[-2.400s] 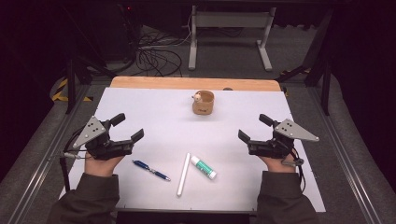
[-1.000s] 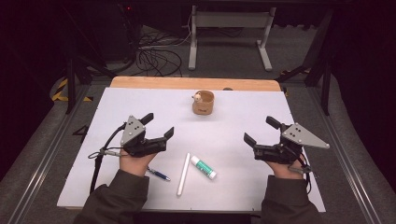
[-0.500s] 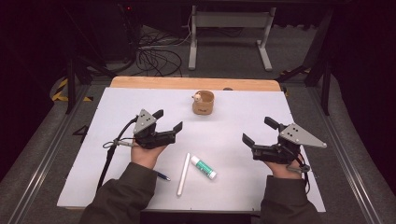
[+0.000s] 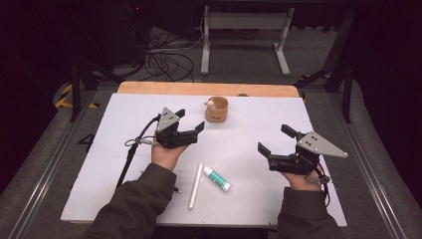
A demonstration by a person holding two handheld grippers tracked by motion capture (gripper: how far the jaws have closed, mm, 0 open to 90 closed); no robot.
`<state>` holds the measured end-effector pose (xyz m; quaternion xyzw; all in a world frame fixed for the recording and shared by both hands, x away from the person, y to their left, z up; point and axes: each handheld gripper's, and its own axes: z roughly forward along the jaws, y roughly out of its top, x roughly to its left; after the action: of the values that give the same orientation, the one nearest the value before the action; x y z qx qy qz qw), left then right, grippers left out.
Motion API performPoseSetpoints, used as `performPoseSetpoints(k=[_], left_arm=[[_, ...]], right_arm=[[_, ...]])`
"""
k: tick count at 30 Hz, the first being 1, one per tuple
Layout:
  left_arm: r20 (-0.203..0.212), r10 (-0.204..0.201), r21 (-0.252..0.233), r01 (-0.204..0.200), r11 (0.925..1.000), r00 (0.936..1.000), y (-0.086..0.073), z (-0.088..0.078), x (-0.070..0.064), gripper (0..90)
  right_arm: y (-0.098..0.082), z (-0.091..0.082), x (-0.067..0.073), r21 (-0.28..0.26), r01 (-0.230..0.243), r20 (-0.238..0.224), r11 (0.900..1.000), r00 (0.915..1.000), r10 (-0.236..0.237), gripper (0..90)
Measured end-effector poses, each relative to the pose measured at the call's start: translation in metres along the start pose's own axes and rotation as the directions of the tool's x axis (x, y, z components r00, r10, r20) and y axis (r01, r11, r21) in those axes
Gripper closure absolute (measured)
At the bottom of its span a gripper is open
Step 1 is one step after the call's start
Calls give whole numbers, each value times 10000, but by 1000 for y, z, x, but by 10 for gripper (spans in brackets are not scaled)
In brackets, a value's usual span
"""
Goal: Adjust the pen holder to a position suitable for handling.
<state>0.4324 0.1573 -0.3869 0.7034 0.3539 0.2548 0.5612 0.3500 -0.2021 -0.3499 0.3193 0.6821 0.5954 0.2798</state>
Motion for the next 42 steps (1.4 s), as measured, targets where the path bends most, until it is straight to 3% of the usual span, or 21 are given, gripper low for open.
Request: performPoseSetpoints(k=[3, 8, 17, 23, 30, 33, 42], left_arm=[[-17, 54, 17, -54, 10000, 10000, 1, 7, 0, 169], [-100, -209, -38, 208, 9998, 9997, 3, 17, 1, 169], [-441, -36, -82, 32, 10000, 9990, 7, 34, 4, 177], [-623, 46, 174, -35, 9998, 9980, 7, 47, 6, 178], [-663, -309, 288, 328, 9990, 9973, 8, 61, 9, 178], [-650, -216, 343, 239, 9991, 9977, 10, 66, 9, 181], [-641, -547, 480, 578, 9972, 9964, 14, 87, 8, 181]], right_arm=[[1, -1, 0, -35, -50, -13, 10000, 10000, 50, 42], [1, -1, -1, -30, -62, -45, 10000, 10000, 62, 41], [1, -1, -1, -50, -58, -59, 10000, 10000, 57, 41], [1, -1, -1, -41, -66, -98, 10000, 9999, 66, 41], [1, -1, -2, -35, -85, -115, 10000, 9999, 84, 41], [0, -1, -3, -72, -142, -128, 9999, 9998, 141, 41], [-1, 0, -3, 3, -162, -167, 9999, 9997, 162, 41]])
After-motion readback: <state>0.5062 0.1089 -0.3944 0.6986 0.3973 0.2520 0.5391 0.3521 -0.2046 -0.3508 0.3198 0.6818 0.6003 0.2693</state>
